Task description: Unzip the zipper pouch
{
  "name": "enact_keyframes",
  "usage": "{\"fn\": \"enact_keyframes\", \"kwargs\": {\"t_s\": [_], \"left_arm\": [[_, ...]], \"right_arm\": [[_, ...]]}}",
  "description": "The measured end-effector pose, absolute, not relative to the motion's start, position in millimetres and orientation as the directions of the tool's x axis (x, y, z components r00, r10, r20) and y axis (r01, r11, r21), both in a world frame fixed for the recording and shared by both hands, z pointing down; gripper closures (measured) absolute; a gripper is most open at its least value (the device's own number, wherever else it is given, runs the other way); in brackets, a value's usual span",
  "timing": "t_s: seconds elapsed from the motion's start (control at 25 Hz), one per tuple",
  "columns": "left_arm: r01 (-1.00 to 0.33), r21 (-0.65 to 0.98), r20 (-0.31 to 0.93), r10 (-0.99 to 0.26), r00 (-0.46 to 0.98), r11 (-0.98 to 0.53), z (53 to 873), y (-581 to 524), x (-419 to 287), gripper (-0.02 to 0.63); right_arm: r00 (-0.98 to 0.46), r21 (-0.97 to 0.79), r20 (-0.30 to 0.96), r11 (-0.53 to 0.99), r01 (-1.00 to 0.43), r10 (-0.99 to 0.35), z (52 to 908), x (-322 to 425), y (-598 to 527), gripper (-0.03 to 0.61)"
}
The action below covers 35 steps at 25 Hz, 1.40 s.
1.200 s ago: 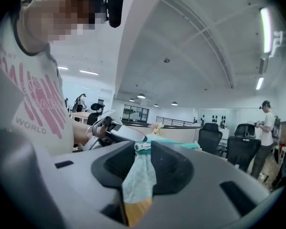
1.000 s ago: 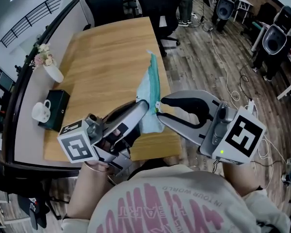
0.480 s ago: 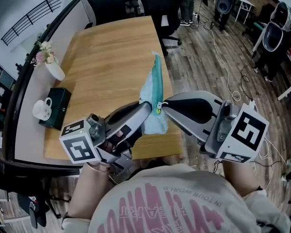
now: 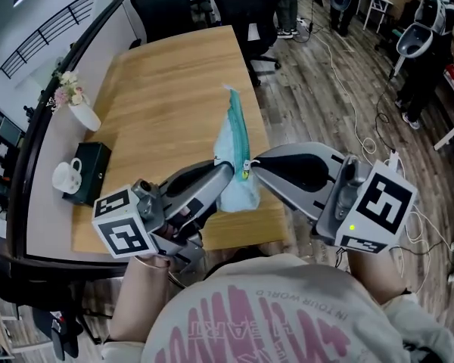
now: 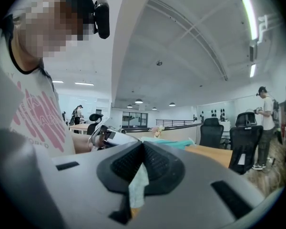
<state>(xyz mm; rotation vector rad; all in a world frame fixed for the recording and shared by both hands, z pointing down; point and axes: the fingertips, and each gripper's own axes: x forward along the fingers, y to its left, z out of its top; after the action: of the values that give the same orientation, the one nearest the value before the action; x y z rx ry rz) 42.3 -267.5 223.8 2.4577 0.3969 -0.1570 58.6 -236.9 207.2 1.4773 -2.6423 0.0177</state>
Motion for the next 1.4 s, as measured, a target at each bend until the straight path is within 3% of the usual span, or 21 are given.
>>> {"fn": "enact_keyframes", "kwargs": {"t_s": [0.56, 1.4], "left_arm": [[0.358, 0.541, -0.200, 0.297, 0.934, -0.761, 221.0, -260.6, 43.0, 0.601], [0.438, 0.491, -0.182, 0.403, 0.897, -0.753, 223.0, -228.1, 34.8, 0.601]], "right_arm": [[-0.497, -0.003, 0.074, 0.498, -0.867, -0.865, 203.2, 73.0, -244.8, 0.578], [-0.355, -0.018, 0.074, 0.355, -0.935, -0.932, 212.5, 101.5, -249.3, 0.580]]}}
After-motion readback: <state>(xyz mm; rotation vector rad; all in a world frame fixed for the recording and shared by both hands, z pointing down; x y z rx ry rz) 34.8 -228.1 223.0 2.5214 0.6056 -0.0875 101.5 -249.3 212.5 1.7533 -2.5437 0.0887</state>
